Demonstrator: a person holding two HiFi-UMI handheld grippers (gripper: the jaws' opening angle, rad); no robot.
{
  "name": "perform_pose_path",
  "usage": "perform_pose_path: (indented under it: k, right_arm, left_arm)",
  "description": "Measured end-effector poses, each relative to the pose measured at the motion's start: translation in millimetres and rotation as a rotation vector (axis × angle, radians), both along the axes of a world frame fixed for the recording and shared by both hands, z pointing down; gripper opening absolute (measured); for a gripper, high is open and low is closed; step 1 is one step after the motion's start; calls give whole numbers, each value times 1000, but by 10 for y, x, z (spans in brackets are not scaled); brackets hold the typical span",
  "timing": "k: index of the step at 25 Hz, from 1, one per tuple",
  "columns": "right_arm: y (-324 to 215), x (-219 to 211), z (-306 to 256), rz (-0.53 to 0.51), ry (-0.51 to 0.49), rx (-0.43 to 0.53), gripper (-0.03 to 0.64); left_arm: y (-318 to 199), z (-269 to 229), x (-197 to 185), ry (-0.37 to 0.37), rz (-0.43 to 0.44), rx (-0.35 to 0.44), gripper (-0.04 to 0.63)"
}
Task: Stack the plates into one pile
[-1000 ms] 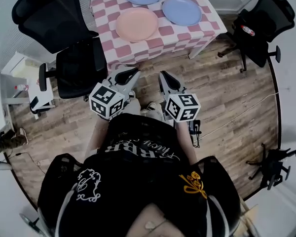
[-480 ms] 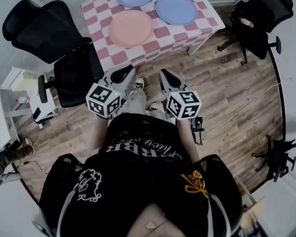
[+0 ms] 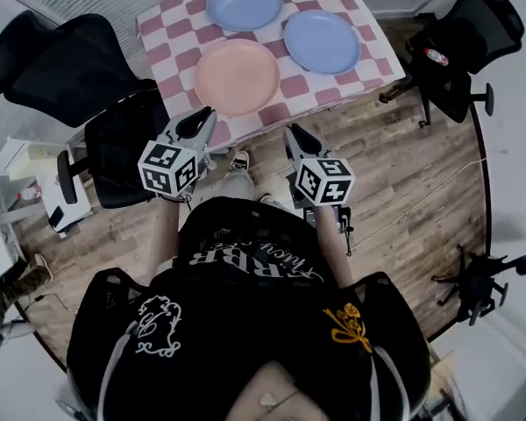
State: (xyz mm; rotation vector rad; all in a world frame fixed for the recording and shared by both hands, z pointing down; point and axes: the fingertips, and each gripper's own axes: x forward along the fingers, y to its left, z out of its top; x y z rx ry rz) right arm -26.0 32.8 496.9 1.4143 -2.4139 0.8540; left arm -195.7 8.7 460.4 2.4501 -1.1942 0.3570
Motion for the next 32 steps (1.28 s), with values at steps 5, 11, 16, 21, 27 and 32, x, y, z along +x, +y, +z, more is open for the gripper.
perform_pose_path:
  k: [5,11,16,21,27,32]
  right_arm:
    - [-464,-151,317,-18,21,-83,34]
    - [-895,-189,822,-10,51,-227,118]
    - [-1041,-225,1204,28,51,-334,138]
    - [-1083,-311,1352,52,4,-391,138]
    - [-1116,-380,1387,60,12,-402,132]
    - [-1093,-373,1334,88,-26,-406,126]
  left_arm:
    - [-459,360,-403,-33,-23,-84,34]
    - [-704,957,-646,-58,-4,-243,158]
    - [-788,1383,-738,-77,28,-354,204]
    - [-879,1594,-710,-58,49,-403,204]
    - [-960,1704,-617,-19,99,-427,202]
    - [-954,1686,-611,-21,115,-418,204]
